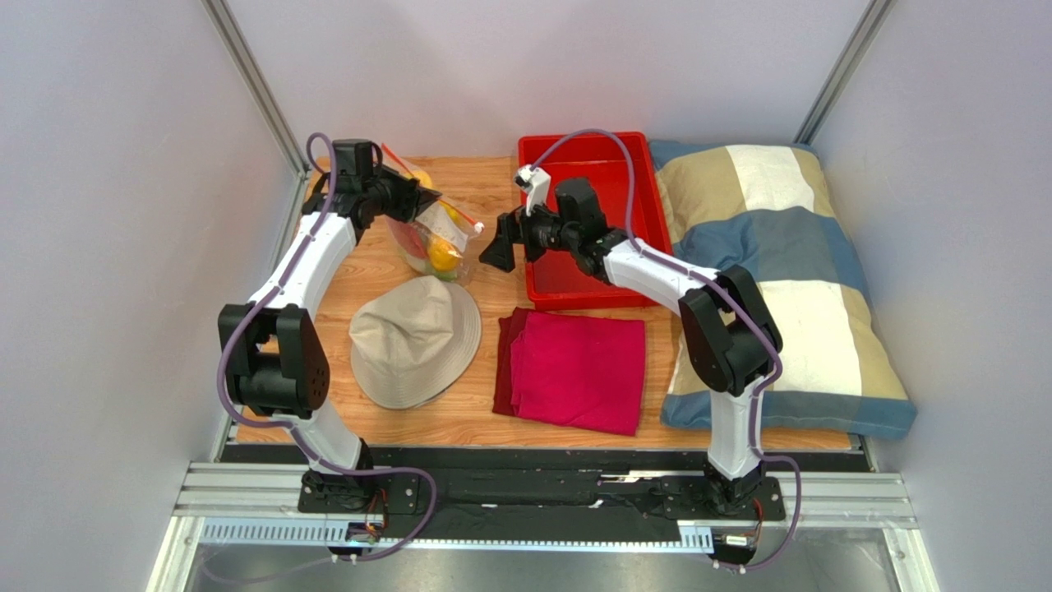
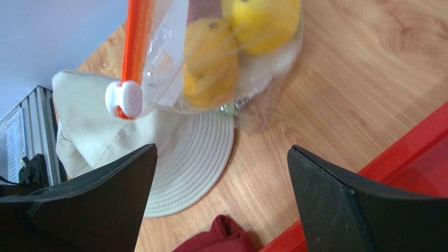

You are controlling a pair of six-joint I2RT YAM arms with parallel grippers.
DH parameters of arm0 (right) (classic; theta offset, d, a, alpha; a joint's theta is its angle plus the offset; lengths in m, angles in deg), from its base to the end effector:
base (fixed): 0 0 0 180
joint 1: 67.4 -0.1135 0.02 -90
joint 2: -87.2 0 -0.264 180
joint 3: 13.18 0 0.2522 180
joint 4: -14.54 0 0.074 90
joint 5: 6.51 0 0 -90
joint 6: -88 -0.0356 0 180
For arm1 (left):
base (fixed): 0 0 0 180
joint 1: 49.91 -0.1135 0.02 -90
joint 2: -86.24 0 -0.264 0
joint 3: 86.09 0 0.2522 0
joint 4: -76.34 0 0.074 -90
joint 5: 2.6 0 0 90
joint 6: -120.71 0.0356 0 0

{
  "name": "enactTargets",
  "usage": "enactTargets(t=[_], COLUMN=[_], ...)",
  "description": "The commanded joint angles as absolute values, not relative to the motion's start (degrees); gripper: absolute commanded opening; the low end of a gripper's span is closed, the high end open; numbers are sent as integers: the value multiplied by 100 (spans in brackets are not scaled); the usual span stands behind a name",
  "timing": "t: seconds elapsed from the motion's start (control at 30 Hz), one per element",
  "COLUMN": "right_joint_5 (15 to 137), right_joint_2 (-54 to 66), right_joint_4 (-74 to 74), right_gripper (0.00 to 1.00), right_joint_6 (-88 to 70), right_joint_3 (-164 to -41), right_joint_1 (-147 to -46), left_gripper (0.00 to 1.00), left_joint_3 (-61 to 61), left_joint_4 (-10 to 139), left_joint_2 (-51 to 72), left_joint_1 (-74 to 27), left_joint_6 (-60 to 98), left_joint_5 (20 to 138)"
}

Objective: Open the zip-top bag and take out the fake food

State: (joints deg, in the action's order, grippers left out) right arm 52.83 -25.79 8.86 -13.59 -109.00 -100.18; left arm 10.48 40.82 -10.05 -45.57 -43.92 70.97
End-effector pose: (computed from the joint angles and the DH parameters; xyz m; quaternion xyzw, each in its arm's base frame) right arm 0.3773 0.2646 0.2415 -0.2915 0.7629 0.4054 0.4107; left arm 0.3876 -0.0395 0.3147 -0.4522 0.7565 -0.3874 0.2706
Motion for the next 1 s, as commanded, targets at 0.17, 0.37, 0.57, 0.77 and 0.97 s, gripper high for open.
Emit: enactTargets(t=[0.17,0.37,0.57,0.77,0.97], right_joint_5=[5125,5378,5291,4423,3509], right_joint_2=[-2503,-2934,-3180,-3409,-3575], right_joint_4=[3467,3981,3972,3025,1618], right_gripper=[80,61,35,0,0], right_joint_6=[-2001,-2335,-2493,-2512,-1581], right_joint_3=[-10841,-11034,-11316,-12150,-13053], right_joint_1=[-9983,-9992,-9975,-9878,-9711], left_gripper=[0,0,0,7,52], left_joint_3=[1416,1460,1424,2134,2382], left_joint_4=[3973,4008,4104,3817,3261], left_joint_2=[-754,-763,-736,-789,-517], left_joint_1=[-4464,-4446,-4446,-4464,-4420], left_joint_6=[-5023,-5164,-5129,-2594,300], left_joint_5=[7378,7281,7220,6745,6807])
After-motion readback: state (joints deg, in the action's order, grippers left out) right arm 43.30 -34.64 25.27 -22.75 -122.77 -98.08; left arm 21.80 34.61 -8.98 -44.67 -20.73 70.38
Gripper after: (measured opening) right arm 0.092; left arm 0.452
